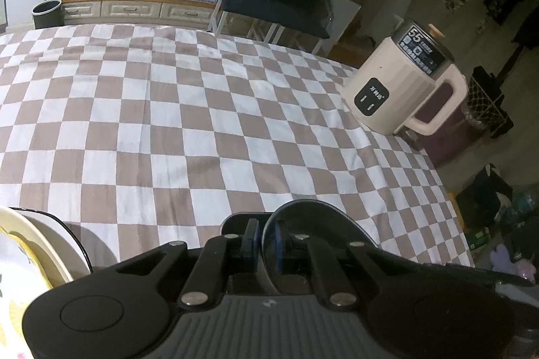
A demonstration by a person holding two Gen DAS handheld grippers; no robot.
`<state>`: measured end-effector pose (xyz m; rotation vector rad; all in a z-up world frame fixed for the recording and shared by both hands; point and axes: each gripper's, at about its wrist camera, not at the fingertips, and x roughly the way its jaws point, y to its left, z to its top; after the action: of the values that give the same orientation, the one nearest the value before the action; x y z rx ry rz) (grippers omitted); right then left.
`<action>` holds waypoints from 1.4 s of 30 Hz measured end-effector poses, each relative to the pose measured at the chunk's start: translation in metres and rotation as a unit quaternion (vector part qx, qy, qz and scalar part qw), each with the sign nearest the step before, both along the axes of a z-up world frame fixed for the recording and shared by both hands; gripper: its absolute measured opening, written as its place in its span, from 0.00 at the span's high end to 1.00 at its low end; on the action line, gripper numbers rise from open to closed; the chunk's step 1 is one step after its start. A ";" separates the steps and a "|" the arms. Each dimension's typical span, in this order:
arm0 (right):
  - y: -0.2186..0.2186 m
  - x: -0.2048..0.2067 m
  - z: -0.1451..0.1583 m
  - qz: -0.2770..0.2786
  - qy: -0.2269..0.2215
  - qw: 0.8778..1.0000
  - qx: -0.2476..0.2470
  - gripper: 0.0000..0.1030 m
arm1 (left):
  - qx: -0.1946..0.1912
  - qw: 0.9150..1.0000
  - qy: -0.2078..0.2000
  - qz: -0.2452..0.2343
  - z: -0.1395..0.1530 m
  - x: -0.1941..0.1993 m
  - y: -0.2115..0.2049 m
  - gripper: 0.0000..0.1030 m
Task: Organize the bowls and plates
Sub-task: 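Lower the oval steel bowl into the top steel tray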
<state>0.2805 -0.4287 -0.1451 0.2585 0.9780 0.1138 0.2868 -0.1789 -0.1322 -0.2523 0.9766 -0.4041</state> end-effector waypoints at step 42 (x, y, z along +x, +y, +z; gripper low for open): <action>0.018 0.026 -0.035 0.013 0.071 0.997 -0.041 0.87 | 0.060 0.997 -0.011 -0.051 -0.021 0.013 -0.027 0.65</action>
<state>0.3065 -0.4103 -0.1799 0.1801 1.1255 0.0802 0.2994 -0.2063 -0.1527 -0.0881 0.9915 -0.4391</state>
